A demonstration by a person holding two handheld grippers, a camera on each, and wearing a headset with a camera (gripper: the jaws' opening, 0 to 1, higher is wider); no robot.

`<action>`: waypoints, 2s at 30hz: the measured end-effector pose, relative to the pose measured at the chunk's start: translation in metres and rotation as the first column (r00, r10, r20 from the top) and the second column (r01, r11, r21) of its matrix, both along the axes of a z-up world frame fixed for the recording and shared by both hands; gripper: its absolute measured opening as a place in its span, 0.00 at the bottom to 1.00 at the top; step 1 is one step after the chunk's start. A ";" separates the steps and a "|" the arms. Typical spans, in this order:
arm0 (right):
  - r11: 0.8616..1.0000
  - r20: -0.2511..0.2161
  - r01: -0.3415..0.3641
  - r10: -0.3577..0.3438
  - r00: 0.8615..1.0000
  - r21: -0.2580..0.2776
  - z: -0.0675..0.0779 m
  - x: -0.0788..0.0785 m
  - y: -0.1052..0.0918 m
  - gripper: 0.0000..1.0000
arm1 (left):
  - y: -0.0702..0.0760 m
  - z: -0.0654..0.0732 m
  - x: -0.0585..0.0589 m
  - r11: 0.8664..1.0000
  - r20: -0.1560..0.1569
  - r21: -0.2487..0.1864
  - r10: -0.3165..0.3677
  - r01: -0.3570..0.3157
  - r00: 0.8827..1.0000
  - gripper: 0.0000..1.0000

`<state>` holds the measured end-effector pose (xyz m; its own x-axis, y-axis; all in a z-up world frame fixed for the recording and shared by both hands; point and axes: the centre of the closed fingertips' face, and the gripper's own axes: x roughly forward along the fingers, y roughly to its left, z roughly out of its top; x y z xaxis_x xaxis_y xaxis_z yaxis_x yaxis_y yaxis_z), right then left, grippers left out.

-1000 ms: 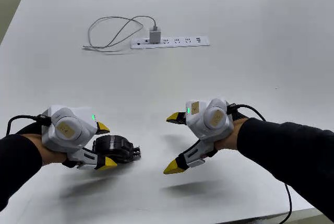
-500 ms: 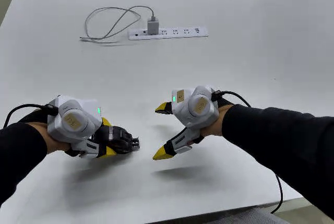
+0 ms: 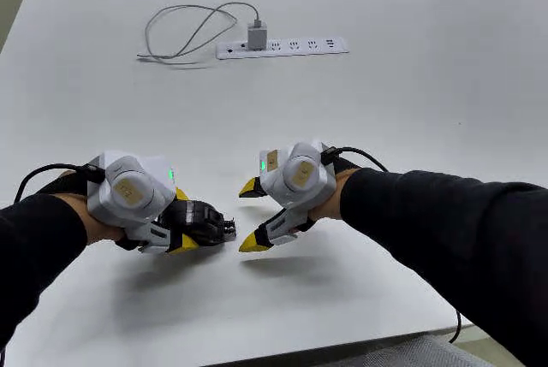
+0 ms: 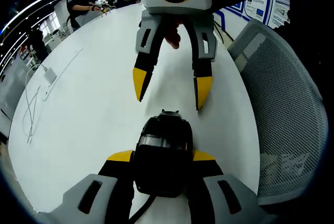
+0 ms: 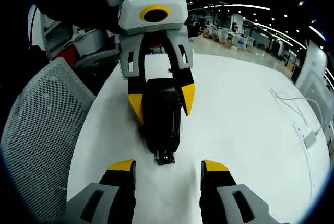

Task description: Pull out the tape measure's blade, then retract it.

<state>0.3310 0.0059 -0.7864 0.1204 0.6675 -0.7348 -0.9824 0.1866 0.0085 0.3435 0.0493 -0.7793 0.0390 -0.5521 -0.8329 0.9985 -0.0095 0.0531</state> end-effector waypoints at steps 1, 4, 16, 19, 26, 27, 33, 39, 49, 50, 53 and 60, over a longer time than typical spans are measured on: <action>1.000 -0.002 -0.002 0.002 1.000 0.000 0.000 0.000 0.001 0.46 | 0.000 0.000 0.000 1.000 -0.002 0.000 0.001 -0.001 1.000 0.34; 1.000 -0.007 -0.012 0.012 1.000 -0.002 -0.002 0.000 0.005 0.42 | 0.000 0.001 -0.001 1.000 -0.007 -0.002 0.005 -0.005 1.000 0.34; 0.998 -0.017 -0.048 0.047 0.999 -0.038 -0.012 -0.001 0.009 0.23 | 0.000 0.001 -0.002 1.000 -0.009 -0.007 0.005 -0.005 1.000 0.34; 0.998 -0.044 -0.055 0.053 0.998 -0.036 -0.014 0.000 0.009 0.16 | 0.000 0.001 -0.001 1.000 -0.011 -0.006 0.009 -0.009 1.000 0.34; 0.995 -0.039 -0.082 0.079 0.996 -0.060 -0.020 -0.003 0.015 0.14 | 0.001 -0.001 0.000 1.000 -0.012 -0.009 0.014 -0.014 1.000 0.33; 0.995 -0.038 -0.083 0.081 0.996 -0.061 -0.021 -0.003 0.016 0.14 | 0.001 -0.001 0.000 1.000 -0.012 -0.010 0.013 -0.014 1.000 0.33; 0.992 -0.003 -0.086 0.086 0.996 -0.088 -0.021 -0.004 0.018 0.13 | 0.001 -0.001 0.001 1.000 -0.013 -0.008 0.016 -0.016 1.000 0.33; 0.996 0.014 -0.076 0.076 0.997 -0.048 -0.022 -0.001 0.016 0.11 | 0.001 -0.001 0.000 1.000 -0.011 -0.008 0.015 -0.015 1.000 0.33; 0.997 0.006 -0.053 0.053 0.999 -0.050 -0.021 0.001 0.015 0.09 | 0.003 -0.001 0.002 1.000 -0.012 -0.012 0.023 -0.023 1.000 0.32; 0.997 0.007 -0.055 0.055 0.998 -0.052 -0.021 0.001 0.014 0.09 | 0.004 -0.001 0.002 1.000 -0.010 -0.015 0.021 -0.021 1.000 0.32; 0.997 0.003 -0.056 0.056 0.998 -0.053 -0.020 0.001 0.009 0.09 | 0.003 -0.001 0.002 0.999 -0.009 -0.018 0.026 -0.026 1.000 0.32; 0.998 -0.002 -0.045 0.045 0.999 -0.051 -0.021 0.000 0.002 0.10 | 0.002 -0.001 0.001 1.000 -0.006 -0.020 0.021 -0.021 1.000 0.33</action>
